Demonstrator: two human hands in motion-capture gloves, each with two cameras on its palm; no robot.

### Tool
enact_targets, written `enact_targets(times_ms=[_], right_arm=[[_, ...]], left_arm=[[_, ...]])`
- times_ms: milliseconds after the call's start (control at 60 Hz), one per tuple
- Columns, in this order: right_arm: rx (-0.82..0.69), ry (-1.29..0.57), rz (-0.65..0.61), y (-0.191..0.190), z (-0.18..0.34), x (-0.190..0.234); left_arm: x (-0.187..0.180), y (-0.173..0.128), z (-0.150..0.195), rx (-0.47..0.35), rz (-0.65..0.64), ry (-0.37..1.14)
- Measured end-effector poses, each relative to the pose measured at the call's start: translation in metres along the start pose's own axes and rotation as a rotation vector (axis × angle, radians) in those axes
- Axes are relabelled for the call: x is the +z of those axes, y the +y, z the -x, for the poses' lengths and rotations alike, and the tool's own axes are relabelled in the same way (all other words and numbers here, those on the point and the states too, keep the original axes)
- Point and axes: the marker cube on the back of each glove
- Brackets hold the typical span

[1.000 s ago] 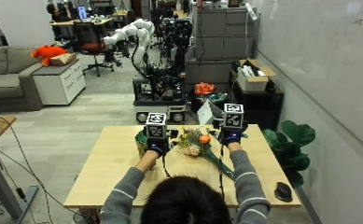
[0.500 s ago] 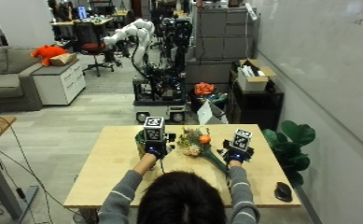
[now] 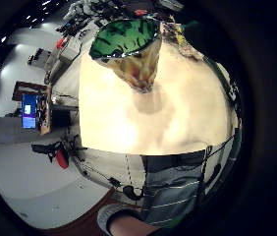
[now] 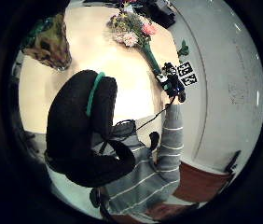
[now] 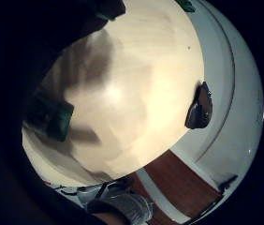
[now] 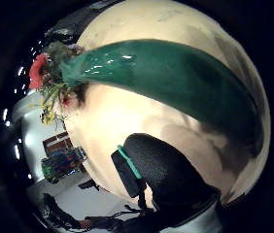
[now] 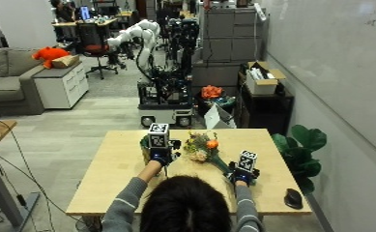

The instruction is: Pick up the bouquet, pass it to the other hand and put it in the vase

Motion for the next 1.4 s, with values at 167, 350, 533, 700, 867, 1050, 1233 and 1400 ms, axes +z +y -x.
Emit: enact_targets(times_ms=[167, 350, 533, 700, 867, 1050, 1233, 1400], right_arm=[[-0.011, -0.017, 0.057, -0.002, -0.002, 0.022], [-0.013, -0.063, -0.042, -0.004, -0.004, 0.021], [0.058, 0.033, -0.074, -0.003, -0.005, 0.015], [0.141, 0.161, -0.086, 0.001, -0.008, 0.010], [0.198, 0.285, -0.029, 0.012, -0.010, 0.001], [0.197, 0.313, -0.290, -0.009, -0.011, -0.015], [0.033, 0.063, -0.622, -0.008, 0.014, -0.037], [0.157, -0.094, -0.856, -0.034, -0.004, -0.085]], left_arm=[[0.010, -0.012, 0.005, -0.001, 0.014, -0.001], [0.010, -0.010, 0.001, -0.010, 0.012, 0.024], [0.007, -0.004, -0.002, -0.008, 0.011, 0.019], [0.008, -0.007, 0.003, -0.011, 0.008, 0.005], [-0.002, 0.006, 0.002, -0.022, 0.000, 0.014], [0.005, -0.007, 0.006, -0.016, -0.002, -0.001], [-0.001, -0.002, 0.004, -0.008, -0.041, 0.023], [-0.007, -0.012, 0.003, -0.003, -0.049, 0.093]])
